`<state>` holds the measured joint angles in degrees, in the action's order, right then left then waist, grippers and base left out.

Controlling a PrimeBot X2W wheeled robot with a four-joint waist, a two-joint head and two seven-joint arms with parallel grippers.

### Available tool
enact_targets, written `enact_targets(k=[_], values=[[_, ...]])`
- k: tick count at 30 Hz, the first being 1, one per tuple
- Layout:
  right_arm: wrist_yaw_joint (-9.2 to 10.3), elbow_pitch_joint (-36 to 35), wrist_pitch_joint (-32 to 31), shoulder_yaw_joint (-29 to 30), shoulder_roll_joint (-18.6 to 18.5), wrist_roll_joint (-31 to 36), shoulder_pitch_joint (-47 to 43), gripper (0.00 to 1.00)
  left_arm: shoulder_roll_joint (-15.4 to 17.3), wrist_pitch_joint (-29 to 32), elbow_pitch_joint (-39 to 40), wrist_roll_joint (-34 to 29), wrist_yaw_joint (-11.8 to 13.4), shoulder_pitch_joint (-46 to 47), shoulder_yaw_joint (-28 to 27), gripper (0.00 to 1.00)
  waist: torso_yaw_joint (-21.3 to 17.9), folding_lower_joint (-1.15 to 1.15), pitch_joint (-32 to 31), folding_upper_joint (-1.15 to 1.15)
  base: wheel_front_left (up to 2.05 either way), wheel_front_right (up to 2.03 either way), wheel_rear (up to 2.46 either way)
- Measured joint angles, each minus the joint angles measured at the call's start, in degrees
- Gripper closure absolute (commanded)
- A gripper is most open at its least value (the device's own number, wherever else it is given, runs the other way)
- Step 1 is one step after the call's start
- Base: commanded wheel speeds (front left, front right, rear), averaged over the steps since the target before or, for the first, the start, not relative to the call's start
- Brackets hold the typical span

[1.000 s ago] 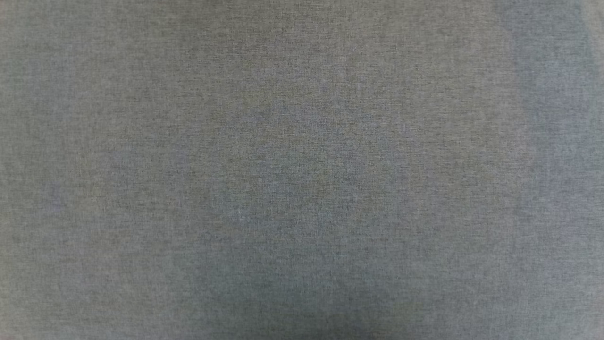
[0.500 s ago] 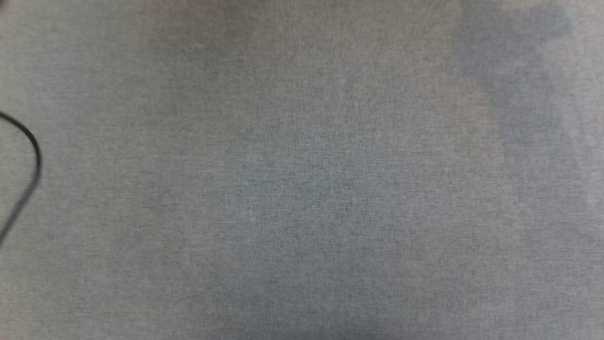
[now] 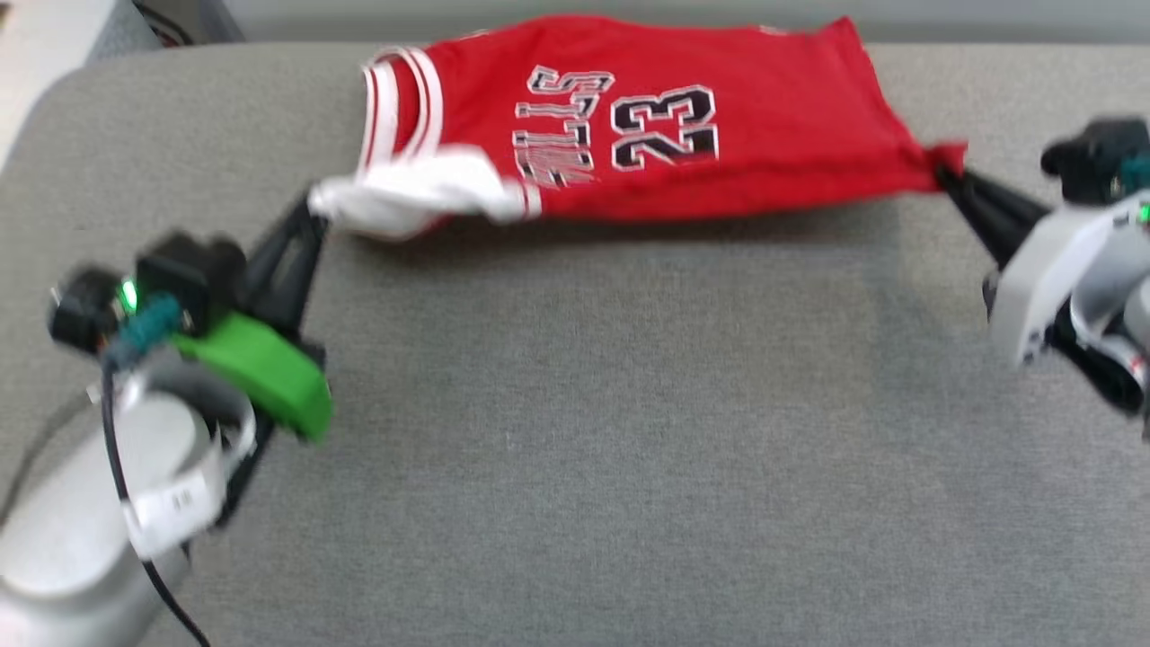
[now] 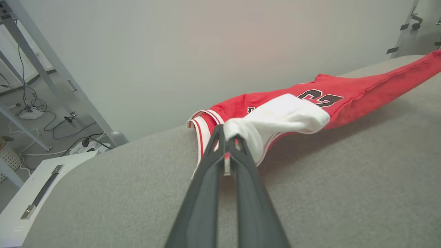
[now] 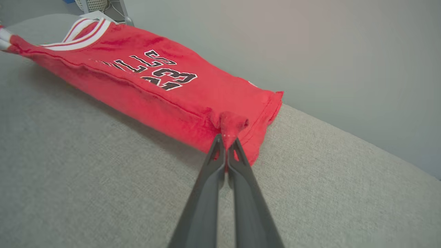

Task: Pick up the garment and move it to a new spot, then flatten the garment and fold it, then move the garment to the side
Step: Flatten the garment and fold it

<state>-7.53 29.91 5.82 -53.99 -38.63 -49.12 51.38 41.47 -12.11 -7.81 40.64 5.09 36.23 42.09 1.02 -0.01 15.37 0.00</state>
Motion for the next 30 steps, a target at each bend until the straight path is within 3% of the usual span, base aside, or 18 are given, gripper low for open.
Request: enact_targets(k=[2, 9, 17, 25, 30], values=[[0.0, -0.9, 0.4, -0.2, -1.2, -1.5, -4.3, 1.0, 0.4, 0.2, 2.6, 1.6, 2.1, -5.5, 0.6, 1.0, 0.3, 0.0, -1.9, 0.0, 0.0, 0.0, 0.0], [0.0, -4.8, 0.5, -0.8, -4.1, -3.8, -17.2, 1.0, 1.8, 0.6, 7.5, 6.7, 6.1, -20.2, 2.6, 1.0, 1.0, 0.0, -7.5, 0.0, 0.0, 0.0, 0.0], [-0.01, -8.6, -0.1, 2.8, -6.4, -6.0, -31.4, 1.0, 1.8, 0.3, 12.1, 12.6, 11.5, -34.0, 3.6, 1.0, 1.3, 0.0, -12.4, 0.0, 0.0, 0.0, 0.0], [-0.01, -14.3, -4.3, 9.0, -8.0, -6.1, -44.8, 1.0, 0.4, -1.0, 13.9, 18.8, 11.1, -42.9, 3.3, 1.0, 0.8, 0.0, -14.4, 0.0, 0.0, 0.0, 0.0], [0.0, -15.9, -6.3, 13.7, -6.8, -5.5, -45.5, 1.0, 0.6, -0.9, 12.1, 16.1, 9.3, -39.6, 3.4, 1.0, 0.9, 0.0, -13.3, 0.0, 0.0, 0.0, 0.0]])
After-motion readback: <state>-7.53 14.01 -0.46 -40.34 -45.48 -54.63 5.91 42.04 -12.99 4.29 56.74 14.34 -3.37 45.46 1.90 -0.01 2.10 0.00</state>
